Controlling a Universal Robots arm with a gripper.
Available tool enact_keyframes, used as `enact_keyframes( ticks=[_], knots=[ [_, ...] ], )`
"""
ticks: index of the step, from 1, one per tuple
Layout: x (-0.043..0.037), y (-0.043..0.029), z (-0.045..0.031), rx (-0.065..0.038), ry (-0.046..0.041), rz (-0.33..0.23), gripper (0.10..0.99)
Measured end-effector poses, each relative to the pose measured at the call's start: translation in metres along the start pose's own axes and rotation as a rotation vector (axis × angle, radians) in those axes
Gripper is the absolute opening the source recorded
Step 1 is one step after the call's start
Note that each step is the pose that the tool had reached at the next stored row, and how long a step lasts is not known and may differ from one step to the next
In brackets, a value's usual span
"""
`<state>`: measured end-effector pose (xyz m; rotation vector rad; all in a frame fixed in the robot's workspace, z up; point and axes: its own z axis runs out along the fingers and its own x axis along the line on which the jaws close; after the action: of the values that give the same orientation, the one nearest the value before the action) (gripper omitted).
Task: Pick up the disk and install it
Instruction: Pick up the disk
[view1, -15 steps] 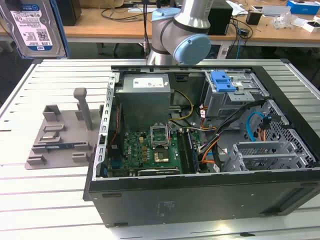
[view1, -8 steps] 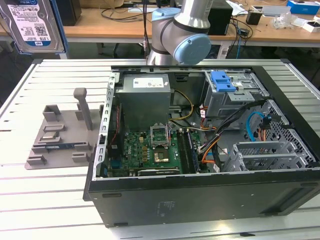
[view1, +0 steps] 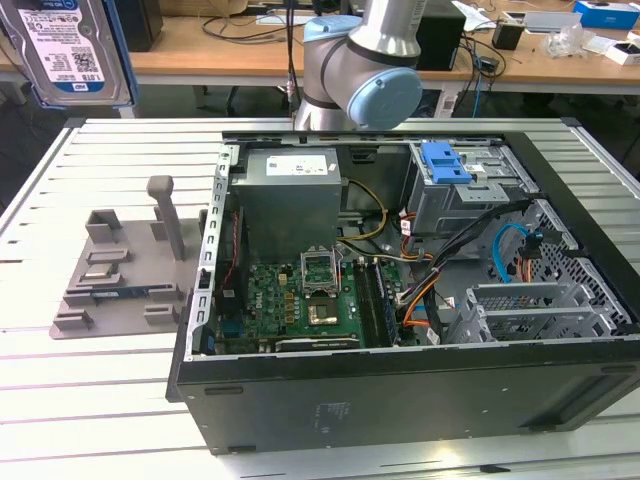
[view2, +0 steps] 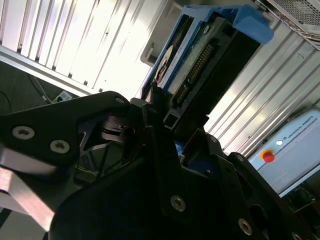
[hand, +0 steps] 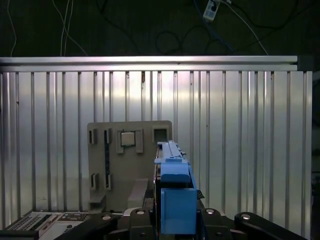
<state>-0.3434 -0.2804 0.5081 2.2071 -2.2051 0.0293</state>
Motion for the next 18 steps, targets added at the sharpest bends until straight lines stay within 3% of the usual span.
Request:
enact_keyframes(
  ticks=[2,5,11,15,18],
  knots=[
    [0.0000,-0.0065,0.0000,0.000,0.0000,0.000,0.365],
    [0.0000,-0.0274,0.0000,0.000,-0.0001,0.000,0.365],
    [0.0000,-0.0489,0.0000,0.000,0.0000,0.000,0.365],
    [0.0001,-0.0749,-0.0001,0.000,0.0000,0.000,0.365],
    [0.0001,-0.0850,-0.0001,0.000,0.0000,0.000,0.365]
  ],
)
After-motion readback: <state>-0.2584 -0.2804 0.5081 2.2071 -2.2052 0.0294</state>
